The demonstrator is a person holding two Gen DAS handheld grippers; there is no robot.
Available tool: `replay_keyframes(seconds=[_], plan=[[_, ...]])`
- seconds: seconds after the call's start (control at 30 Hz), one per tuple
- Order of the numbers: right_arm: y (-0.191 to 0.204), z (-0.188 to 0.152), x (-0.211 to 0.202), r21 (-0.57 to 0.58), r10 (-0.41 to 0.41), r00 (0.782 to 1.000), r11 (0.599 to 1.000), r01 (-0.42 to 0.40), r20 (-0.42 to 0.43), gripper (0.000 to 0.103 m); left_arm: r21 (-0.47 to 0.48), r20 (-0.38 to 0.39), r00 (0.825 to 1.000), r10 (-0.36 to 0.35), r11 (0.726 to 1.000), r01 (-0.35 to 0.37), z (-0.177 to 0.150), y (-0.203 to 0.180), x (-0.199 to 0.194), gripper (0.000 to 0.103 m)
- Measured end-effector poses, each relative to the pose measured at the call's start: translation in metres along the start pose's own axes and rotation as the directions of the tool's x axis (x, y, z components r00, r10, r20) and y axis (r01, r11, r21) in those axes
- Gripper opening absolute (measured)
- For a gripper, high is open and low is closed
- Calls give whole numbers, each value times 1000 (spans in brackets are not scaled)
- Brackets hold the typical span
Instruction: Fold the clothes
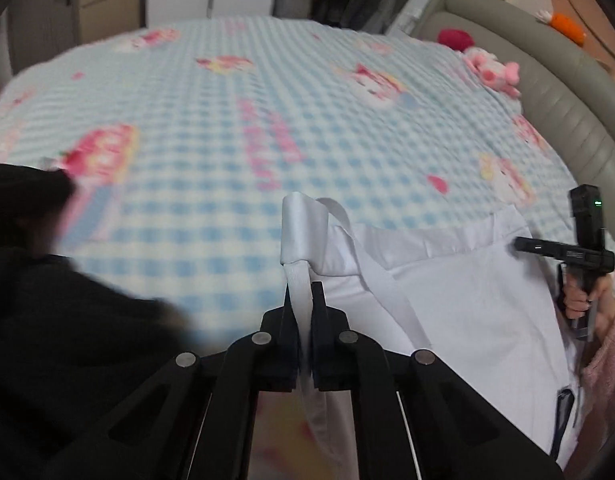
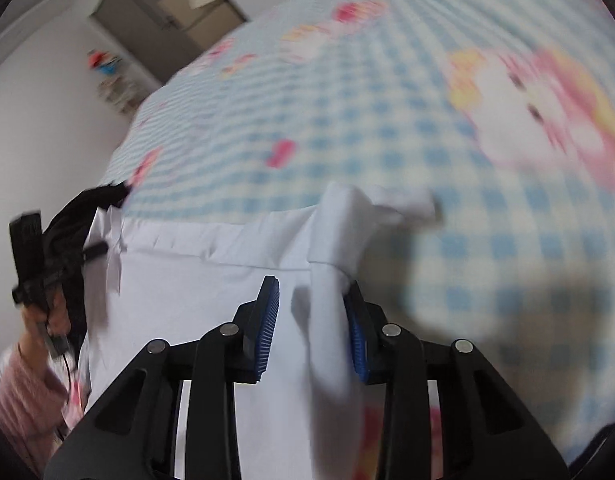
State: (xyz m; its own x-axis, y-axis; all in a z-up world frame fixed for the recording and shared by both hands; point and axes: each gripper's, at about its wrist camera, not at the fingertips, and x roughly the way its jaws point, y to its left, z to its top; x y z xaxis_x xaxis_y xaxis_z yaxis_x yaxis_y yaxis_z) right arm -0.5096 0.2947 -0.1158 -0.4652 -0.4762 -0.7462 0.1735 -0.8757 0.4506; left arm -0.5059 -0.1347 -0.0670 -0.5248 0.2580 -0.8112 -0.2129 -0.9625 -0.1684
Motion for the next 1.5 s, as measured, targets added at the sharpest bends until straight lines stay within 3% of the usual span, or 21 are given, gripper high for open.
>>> replay_keyframes(seconds=[0.03, 0.07, 0.1, 0.23, 0.27, 0.37, 0.47, 0.57, 0.63, 0.77, 0.8, 0.9, 0.97, 1.0, 1.03, 1.07, 1.13, 1.2, 1.27, 1.4, 1.5], plan=[[5, 1, -1, -15, -3, 1000, 1000, 3, 6, 46, -3, -22, 1000, 4, 1000, -4, -4, 13, 4, 5], [7, 3, 3, -12, -16, 1000, 1000, 16, 9, 65, -10, -46, 999, 7, 1000, -8, -12, 20, 9, 8], [8, 5, 7, -8, -30, 999, 1000, 30, 12, 71, -17, -70, 997, 10, 1000, -11, -20, 26, 14, 9], [-4, 10, 59, 36, -49, 994, 998, 53, -92, 71, -31, -100, 993, 59, 998, -62, -37, 25, 26, 8], [-5, 10, 66, 36, -53, 993, 998, 57, -101, 67, -20, -100, 992, 80, 996, -82, -39, 22, 28, 5], [1, 14, 53, 31, -38, 998, 999, 40, -54, 10, 42, -66, 990, 126, 992, -123, -39, 8, 23, 5], [14, 17, -3, -1, -30, 998, 1000, 30, 62, 7, 83, 24, 994, 107, 991, -109, -30, -11, 3, 5], [36, 21, -89, -66, -39, 968, 996, 57, 247, 6, 111, 131, 989, 62, 991, -77, -17, -35, -23, 5], [50, 29, -107, -99, -68, 956, 990, 100, 285, 6, 133, 161, 985, 67, 987, -89, -6, -50, -27, 5], [78, 50, -111, -155, -149, 944, 967, 201, 295, 7, 139, 67, 985, 160, 976, -168, 5, -44, 17, 5], [79, 54, -101, -163, -176, 944, 960, 227, 278, 7, 141, 26, 980, 196, 970, -197, 5, -38, 35, 5], [56, 53, -23, -158, -280, 953, 942, 296, 116, 11, 173, -106, 958, 268, 953, -248, -5, -21, 84, 10], [35, 44, 38, -154, -375, 927, 917, 369, -14, 22, 189, -160, 947, 277, 951, -246, -10, -14, 103, 14], [27, 39, 59, -158, -404, 913, 907, 392, -53, 28, 194, -150, 950, 276, 950, -245, -9, -14, 101, 15], [23, 33, 66, -164, -409, 911, 903, 396, -53, 28, 181, -133, 953, 273, 952, -248, -5, -14, 93, 23], [20, 29, 67, -160, -407, 913, 904, 396, -37, 29, 151, -99, 961, 258, 959, -241, -2, -12, 77, 32], [16, 30, 43, -94, -372, 928, 923, 373, 32, 37, 94, -16, 978, 206, 974, -204, -2, -9, 36, 33], [17, 33, 10, -43, -345, 933, 936, 350, 100, 41, 68, 40, 987, 157, 985, -160, -18, -7, -6, 34], [24, 30, -26, -28, -301, 941, 951, 309, 153, 42, 53, 40, 990, 139, 989, -141, -47, -7, -39, 34], [44, -3, -80, -47, -182, 978, 981, 188, 105, 42, -44, -15, 999, 34, 998, -34, -129, -5, -72, 34], [64, -53, -101, -69, -158, 987, 985, 161, 40, 43, -93, -51, 995, 85, 992, -90, -184, -12, -80, 32]])
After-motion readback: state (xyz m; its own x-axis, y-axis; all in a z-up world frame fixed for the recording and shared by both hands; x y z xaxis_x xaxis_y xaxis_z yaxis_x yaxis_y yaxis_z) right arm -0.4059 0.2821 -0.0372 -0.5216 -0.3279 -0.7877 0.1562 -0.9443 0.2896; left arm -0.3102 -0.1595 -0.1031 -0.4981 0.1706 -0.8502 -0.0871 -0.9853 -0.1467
